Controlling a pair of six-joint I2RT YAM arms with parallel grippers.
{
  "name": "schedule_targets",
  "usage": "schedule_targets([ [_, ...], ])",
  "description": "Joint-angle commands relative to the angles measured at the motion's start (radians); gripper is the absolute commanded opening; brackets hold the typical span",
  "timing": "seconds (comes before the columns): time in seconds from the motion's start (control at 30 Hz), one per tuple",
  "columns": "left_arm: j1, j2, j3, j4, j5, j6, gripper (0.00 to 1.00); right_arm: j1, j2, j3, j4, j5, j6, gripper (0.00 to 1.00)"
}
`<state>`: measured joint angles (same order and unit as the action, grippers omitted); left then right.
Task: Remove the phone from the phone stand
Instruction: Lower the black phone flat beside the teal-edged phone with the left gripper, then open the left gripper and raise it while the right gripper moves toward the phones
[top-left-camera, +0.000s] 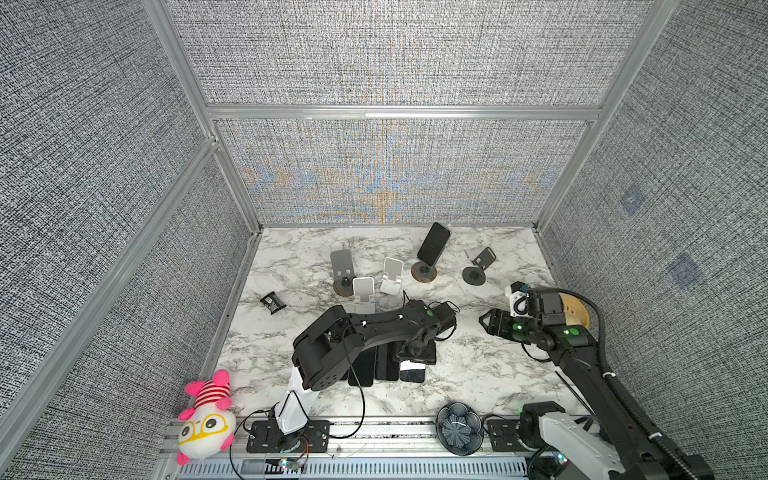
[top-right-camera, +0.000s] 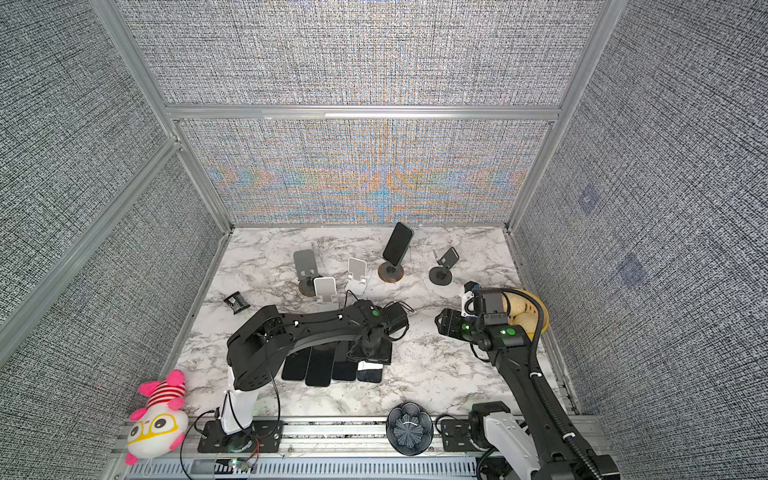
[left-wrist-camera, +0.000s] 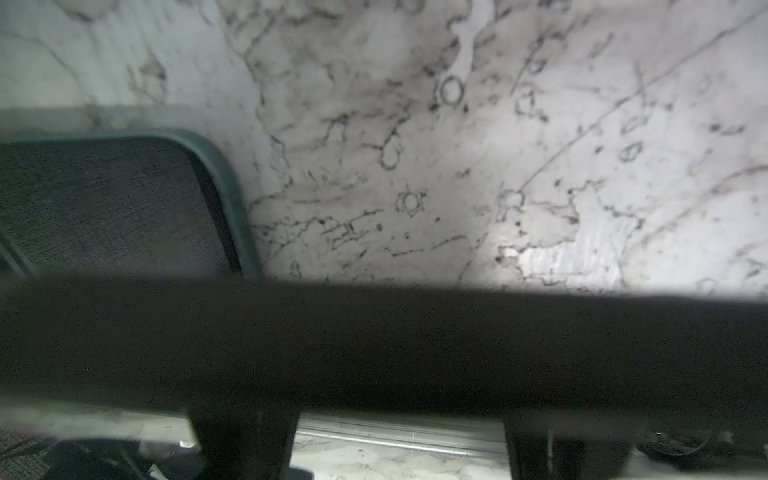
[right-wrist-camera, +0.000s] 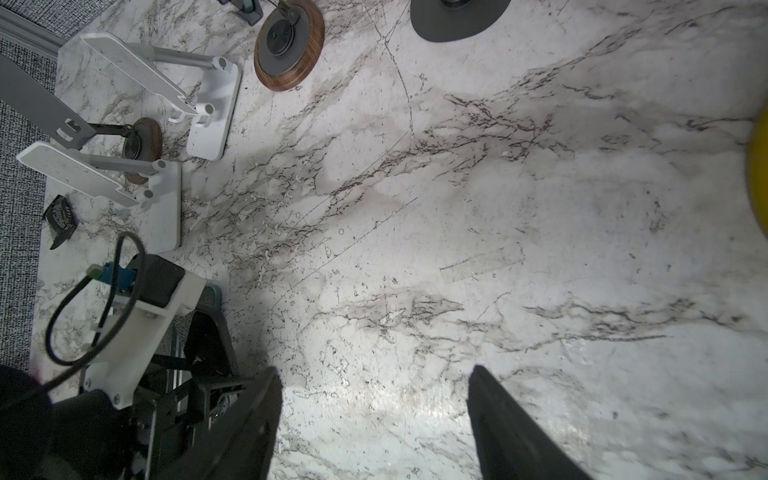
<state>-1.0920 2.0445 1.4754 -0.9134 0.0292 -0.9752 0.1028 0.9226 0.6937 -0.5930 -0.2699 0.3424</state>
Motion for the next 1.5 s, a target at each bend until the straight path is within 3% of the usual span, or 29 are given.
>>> schedule_targets([
  [0.0,0.001,0.004,0.006,-0.005,-0.018,0.007,0.69,0.001,0.001,0.007,0.012,-0.003,-0.005,0.72],
  [1.23,0.001,-0.002,0.012,-0.025,-0.028,0.020,0.80,0.001,-0.006,-0.019,0.001,-0.005,-0.013,0.72],
  [1.47,0.000,-0.052,0.034,-0.061,-0.051,0.035,0.80,0.003,0.004,-0.050,0.030,-0.072,0.013,0.72],
])
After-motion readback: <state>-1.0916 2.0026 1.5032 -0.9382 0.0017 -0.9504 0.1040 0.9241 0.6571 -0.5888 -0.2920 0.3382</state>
